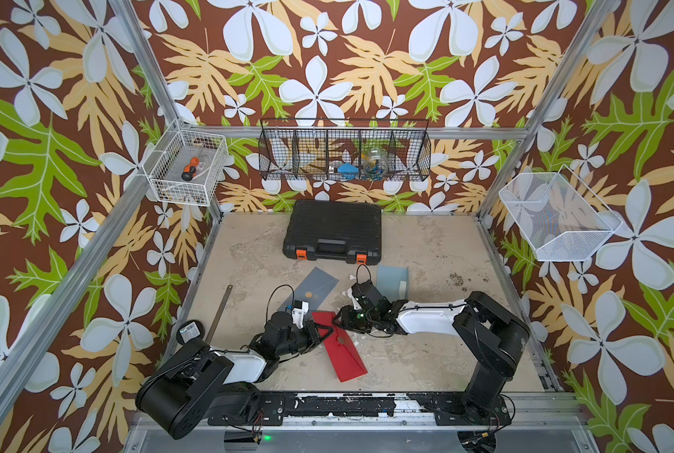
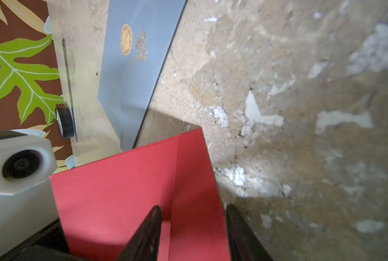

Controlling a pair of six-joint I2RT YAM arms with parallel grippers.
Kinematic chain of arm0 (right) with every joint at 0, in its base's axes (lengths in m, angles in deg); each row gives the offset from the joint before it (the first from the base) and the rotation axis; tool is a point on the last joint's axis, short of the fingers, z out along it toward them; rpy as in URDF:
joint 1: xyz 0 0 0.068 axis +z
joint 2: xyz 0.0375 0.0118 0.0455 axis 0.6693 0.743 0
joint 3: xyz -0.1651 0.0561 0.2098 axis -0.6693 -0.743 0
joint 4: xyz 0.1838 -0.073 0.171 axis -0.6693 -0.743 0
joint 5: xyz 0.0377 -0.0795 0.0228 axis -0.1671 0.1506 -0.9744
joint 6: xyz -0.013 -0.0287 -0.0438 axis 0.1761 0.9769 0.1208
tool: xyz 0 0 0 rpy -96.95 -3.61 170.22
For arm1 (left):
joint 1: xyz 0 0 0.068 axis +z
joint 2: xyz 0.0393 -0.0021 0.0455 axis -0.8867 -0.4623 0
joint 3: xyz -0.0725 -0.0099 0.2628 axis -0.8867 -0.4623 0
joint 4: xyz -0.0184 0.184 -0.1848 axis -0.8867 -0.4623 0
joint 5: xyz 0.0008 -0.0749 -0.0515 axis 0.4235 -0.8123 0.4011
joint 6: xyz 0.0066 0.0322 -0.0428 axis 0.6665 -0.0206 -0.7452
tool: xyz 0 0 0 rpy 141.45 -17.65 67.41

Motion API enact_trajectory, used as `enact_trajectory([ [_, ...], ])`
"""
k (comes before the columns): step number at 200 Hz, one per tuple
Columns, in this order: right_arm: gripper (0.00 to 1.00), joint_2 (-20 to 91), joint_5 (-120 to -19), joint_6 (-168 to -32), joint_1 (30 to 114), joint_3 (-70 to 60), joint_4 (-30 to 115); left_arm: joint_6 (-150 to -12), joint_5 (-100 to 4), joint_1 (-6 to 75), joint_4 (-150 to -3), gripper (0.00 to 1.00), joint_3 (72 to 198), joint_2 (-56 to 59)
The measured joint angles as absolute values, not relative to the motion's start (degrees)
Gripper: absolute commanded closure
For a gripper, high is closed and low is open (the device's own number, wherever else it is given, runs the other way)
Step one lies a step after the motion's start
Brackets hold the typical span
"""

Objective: Open the envelope
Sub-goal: Pick up the envelope from the center of the board, then open the envelope flap on the envelope.

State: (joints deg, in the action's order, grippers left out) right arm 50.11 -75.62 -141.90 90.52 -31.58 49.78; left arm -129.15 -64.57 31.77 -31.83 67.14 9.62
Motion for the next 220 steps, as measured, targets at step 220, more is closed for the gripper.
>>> enact_trajectory([
  [220,0.6,47.79,-75.01,-133.03,94.74,-27.27,38.85,-121.37,-59.87,31.66,-45.71,0.94,71.22,12.87],
])
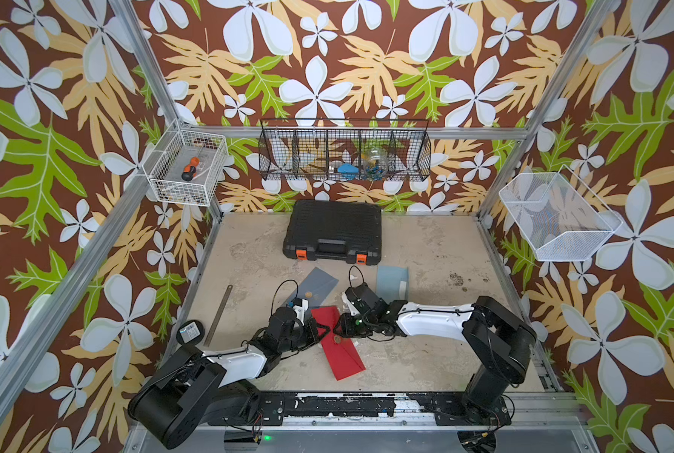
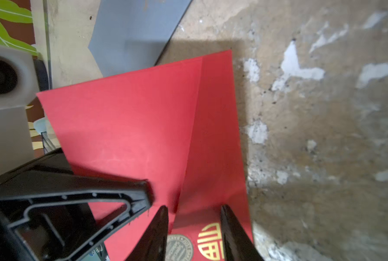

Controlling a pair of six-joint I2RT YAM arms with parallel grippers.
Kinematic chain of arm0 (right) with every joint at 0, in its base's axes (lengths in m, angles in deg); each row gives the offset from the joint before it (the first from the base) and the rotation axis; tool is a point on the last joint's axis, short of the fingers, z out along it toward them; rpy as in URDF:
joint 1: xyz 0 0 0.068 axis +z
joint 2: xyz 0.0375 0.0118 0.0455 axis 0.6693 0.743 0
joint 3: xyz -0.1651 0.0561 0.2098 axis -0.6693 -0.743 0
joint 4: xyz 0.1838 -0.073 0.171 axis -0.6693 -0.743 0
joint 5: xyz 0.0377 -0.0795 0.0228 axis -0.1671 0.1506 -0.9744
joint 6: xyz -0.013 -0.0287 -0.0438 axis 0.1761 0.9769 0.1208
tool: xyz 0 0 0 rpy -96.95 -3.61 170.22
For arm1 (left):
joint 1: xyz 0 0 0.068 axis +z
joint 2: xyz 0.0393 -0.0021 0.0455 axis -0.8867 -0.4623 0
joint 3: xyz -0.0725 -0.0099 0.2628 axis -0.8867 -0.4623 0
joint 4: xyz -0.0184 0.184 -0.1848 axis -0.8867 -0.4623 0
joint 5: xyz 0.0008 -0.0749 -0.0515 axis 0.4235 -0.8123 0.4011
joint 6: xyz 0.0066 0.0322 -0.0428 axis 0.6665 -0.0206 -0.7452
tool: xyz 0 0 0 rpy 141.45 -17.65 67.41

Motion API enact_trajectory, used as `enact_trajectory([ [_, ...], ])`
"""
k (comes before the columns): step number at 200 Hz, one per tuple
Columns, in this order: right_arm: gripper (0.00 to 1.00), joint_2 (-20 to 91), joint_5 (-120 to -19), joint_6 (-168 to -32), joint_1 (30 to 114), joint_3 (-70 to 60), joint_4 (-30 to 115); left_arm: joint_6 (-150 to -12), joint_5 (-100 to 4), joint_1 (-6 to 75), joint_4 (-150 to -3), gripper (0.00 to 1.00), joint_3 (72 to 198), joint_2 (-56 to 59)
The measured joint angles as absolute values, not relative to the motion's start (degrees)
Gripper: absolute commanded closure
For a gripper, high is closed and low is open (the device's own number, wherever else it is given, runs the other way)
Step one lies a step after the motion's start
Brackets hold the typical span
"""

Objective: Open the envelope
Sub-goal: Open the envelope flap on the envelope.

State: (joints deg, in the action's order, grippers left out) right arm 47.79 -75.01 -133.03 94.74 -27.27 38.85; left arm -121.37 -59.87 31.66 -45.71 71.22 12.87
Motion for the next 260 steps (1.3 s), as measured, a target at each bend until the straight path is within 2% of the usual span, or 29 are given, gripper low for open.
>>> enact_trajectory([
  [35,0.61,48.84,-70.16,-130.32,97.19,-23.56,33.72,-121.06,-59.61,31.72,-46.13,0.94,71.48,13.46],
  [111,0.64,51.7,-68.45,-128.41,98.72,-19.58,30.07,-121.0,-58.71,31.83,-48.03,0.94,71.66,14.19],
  [148,0.68,54.72,-65.55,-127.39,100.64,-15.91,26.94,-121.43,-57.18,31.83,-50.08,0.94,71.38,14.89],
  [155,0.72,55.24,-65.09,-127.19,100.84,-15.27,26.4,-121.52,-56.92,31.83,-50.21,0.94,71.35,14.89],
  [226,0.72,56.91,-58.73,-125.84,102.35,-11.67,21.15,-122.5,-56.44,31.83,-50.59,0.94,71.33,16.81],
  [260,0.66,57.54,-57.07,-125.36,102.85,-10.14,19.2,-122.7,-56.33,31.83,-50.94,0.94,71.33,17.11],
])
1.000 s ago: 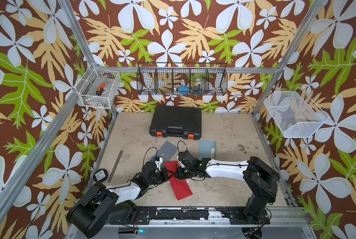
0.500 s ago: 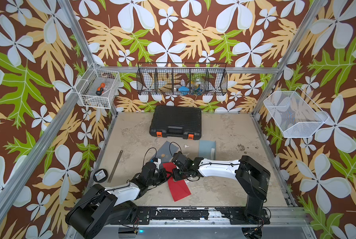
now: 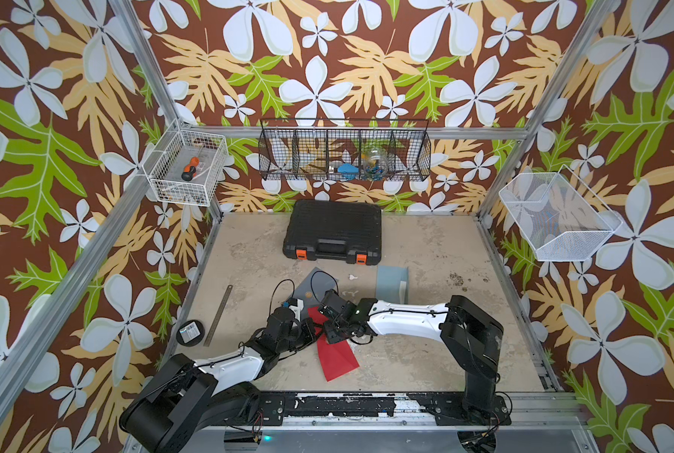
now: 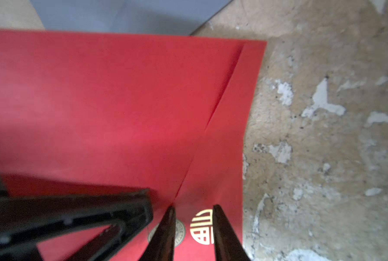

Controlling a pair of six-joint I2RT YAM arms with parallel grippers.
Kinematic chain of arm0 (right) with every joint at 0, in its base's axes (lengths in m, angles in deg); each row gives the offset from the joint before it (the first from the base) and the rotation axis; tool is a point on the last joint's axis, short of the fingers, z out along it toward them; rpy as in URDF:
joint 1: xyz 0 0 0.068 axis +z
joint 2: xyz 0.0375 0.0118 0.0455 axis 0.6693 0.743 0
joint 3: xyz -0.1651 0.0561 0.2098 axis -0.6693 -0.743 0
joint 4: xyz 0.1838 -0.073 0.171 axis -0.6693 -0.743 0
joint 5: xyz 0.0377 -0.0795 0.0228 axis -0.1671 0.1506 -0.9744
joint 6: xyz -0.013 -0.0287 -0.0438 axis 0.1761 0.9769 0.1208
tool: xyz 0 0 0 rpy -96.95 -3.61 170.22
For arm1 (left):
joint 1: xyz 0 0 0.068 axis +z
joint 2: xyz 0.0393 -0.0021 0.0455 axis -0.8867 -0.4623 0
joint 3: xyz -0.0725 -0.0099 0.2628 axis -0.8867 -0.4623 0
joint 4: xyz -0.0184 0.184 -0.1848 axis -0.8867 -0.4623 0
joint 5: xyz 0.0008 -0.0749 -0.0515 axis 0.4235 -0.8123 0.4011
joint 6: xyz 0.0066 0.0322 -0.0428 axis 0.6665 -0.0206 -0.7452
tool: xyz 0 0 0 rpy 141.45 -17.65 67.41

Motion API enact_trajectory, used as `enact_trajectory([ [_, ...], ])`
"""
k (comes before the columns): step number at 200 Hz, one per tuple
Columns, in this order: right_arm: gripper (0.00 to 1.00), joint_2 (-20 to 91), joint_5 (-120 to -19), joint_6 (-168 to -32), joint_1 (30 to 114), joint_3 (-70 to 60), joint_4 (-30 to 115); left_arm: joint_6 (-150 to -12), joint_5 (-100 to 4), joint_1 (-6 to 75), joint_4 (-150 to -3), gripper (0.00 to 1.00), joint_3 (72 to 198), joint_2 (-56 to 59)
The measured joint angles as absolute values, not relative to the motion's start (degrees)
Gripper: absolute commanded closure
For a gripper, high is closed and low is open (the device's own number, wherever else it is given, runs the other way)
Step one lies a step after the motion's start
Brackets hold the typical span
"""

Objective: Open the envelope
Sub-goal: Open the envelope flap on the envelope.

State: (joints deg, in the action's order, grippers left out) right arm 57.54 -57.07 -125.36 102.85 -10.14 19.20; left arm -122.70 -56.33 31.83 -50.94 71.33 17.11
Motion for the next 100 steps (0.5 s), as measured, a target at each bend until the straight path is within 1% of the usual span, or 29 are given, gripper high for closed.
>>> enact_trajectory([
  [51,0.62,55.4,-55.47,-125.05,101.87,-9.72,17.15,-122.88,-56.66,31.83,-49.27,0.94,71.38,18.45],
  [100,0.61,54.3,-54.49,-126.08,100.18,-9.2,18.07,-121.59,-58.1,31.83,-47.77,0.94,71.51,21.57],
])
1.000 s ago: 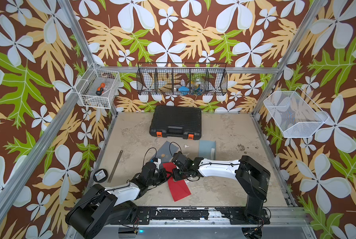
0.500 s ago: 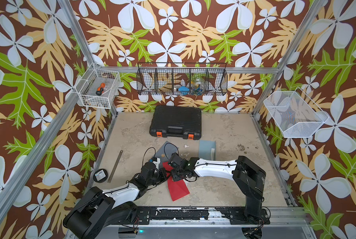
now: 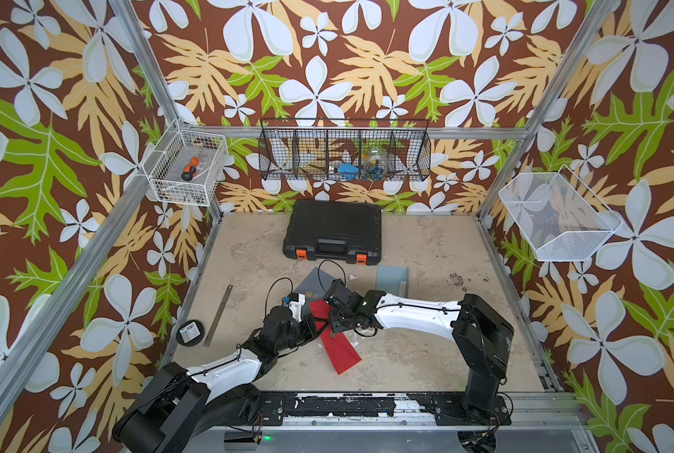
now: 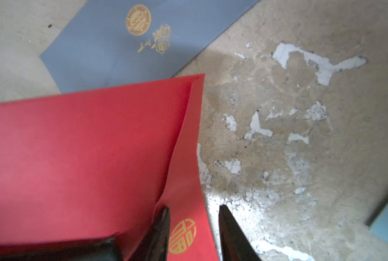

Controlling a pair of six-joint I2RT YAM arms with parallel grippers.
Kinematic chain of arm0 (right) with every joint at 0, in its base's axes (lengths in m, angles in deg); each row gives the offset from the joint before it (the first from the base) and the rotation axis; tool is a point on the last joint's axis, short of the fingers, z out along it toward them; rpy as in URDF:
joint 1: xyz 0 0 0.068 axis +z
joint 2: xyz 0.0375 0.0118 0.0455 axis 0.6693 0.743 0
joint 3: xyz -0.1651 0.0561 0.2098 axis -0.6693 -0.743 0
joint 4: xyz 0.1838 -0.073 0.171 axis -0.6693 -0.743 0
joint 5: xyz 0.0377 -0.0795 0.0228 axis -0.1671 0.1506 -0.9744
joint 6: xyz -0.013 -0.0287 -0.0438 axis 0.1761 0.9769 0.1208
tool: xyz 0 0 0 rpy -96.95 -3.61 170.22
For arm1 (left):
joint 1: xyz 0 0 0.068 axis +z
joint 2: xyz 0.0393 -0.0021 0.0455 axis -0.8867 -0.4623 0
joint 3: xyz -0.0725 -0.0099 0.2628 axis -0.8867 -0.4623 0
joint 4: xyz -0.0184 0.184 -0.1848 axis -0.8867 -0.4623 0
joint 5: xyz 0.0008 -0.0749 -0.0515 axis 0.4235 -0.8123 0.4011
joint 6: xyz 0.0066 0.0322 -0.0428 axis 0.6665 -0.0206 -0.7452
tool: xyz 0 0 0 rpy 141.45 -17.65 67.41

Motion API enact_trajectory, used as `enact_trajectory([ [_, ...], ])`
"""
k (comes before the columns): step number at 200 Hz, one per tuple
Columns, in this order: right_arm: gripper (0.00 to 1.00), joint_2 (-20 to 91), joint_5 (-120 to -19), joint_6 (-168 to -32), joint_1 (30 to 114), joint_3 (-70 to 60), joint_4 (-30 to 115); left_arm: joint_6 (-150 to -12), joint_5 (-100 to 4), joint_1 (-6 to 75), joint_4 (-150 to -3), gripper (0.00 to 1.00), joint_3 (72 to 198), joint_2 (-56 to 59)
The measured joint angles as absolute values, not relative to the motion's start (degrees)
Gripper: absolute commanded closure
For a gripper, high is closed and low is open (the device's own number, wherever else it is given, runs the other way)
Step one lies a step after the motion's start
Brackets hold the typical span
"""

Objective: Open the envelope
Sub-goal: Open the envelope flap on the envelope.

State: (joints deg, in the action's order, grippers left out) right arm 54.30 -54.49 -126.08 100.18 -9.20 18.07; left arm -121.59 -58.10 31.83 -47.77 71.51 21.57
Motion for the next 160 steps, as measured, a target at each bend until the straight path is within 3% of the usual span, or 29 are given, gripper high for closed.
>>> enact_trajectory([
  [113,0.56,44.82,-55.86,-129.07,98.15,-12.65,22.72,-115.33,-58.06,31.83,-49.54,0.94,73.47,27.21],
  [160,0.61,45.15,-56.04,-129.75,97.82,-12.41,23.9,-114.48,-58.28,31.83,-50.41,0.94,73.67,29.16],
])
